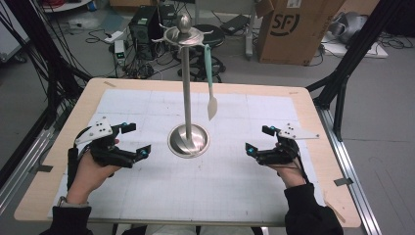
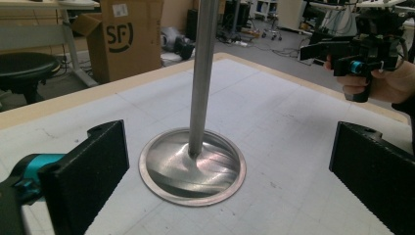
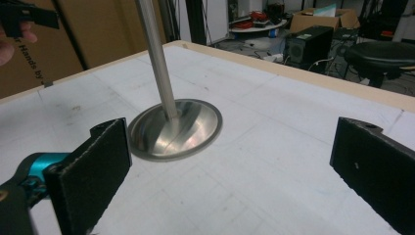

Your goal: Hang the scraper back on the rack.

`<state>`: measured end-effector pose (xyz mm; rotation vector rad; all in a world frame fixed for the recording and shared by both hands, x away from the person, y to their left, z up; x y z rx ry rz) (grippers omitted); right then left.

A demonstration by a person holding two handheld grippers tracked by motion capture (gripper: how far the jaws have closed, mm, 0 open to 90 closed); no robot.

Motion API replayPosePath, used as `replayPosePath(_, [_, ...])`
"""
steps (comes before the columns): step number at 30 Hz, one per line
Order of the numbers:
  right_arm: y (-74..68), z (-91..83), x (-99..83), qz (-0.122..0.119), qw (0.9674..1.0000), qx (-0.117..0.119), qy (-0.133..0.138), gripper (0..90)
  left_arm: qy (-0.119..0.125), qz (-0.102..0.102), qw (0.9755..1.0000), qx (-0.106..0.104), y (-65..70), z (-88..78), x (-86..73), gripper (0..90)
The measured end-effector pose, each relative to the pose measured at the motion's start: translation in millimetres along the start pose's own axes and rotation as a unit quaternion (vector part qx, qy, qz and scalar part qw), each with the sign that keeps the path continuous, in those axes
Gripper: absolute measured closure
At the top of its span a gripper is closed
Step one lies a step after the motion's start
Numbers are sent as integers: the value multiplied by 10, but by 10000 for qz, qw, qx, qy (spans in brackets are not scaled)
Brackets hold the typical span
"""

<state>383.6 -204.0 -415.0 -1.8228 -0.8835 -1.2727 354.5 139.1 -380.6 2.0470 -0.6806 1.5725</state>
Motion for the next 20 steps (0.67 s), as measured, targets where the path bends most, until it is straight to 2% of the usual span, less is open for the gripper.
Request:
replayPosePath(3, [62,-85,-58,-5,10000,-83,-42,8,-23,17,10000,16,-3,21,-13,17])
replayPosePath(11, [202,-345,-185,193,9995,-241,22,8,-21,19,10000,40,-23,35,-16,17])
replayPosePath(20, [237,-369,-268,262,9993,-274,-29,8,-57,32,10000,58,-35,49,-29,17])
Point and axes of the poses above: each handheld gripper's, and its own axes: z roughly forward along the jaws, x roughly out of its top, y roughly to its right, the point moved 10 cm from there along z, roughly forward along the jaws, and after that the axes turned 13 degrees about x, right-handed, at the moved point
